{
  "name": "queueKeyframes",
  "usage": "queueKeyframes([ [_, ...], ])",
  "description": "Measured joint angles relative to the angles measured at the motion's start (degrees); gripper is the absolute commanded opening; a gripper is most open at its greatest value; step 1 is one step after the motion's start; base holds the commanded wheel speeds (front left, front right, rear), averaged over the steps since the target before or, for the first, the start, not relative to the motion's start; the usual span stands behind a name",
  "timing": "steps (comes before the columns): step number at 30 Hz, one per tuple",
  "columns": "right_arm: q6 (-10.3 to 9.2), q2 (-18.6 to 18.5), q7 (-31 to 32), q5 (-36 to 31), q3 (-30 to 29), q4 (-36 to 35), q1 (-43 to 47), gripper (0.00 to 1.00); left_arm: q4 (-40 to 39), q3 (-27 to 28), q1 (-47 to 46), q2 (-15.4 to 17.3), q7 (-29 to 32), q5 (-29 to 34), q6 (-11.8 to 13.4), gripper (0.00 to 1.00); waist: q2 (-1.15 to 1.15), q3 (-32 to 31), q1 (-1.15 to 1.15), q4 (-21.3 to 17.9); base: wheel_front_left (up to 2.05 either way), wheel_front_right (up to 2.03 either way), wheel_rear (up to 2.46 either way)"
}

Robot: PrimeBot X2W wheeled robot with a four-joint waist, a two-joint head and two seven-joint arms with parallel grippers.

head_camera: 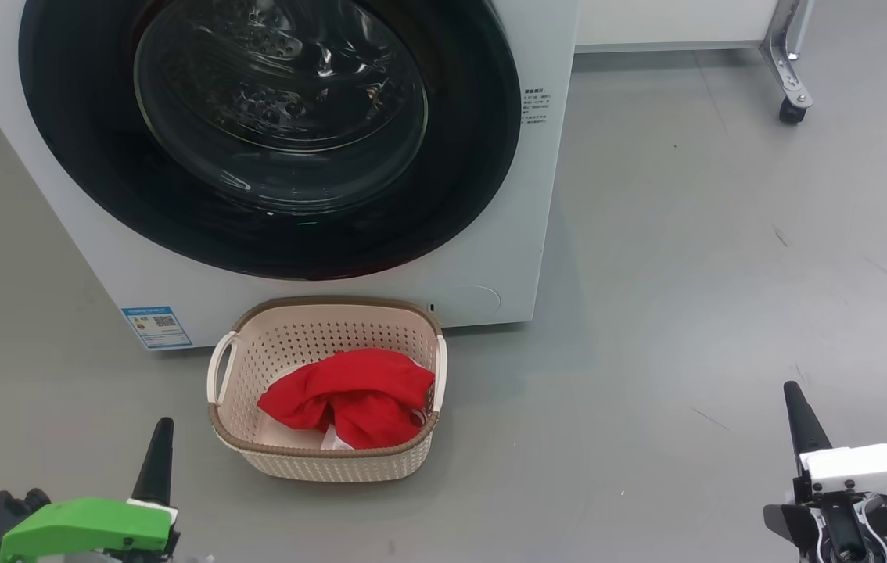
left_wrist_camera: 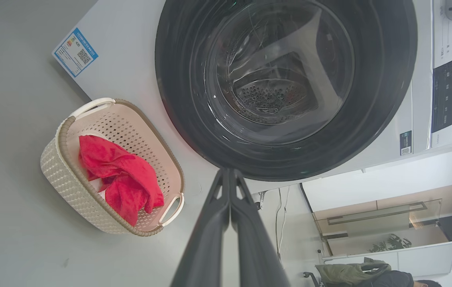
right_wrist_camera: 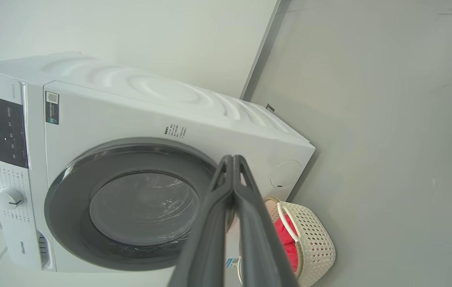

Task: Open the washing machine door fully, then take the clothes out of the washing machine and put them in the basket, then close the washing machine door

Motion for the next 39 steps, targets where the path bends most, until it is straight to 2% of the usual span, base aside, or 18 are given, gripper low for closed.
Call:
queueKeyframes([
  [20,1.03,0.0,3.3,14.2,-2.9,1.5,-2.7,0.00,2.8,3.6,-2.2,0.4,2.6,-14.7,-2.8,0.00,0.00,-0.3,0.00,-0.3,0.00,0.00,0.00],
  [39,1.07,-0.1,3.5,14.9,-3.1,1.8,-3.2,0.00,3.4,3.9,-2.8,0.4,2.6,-15.0,-2.9,0.00,0.00,-0.3,0.00,-0.3,0.00,0.00,0.00],
])
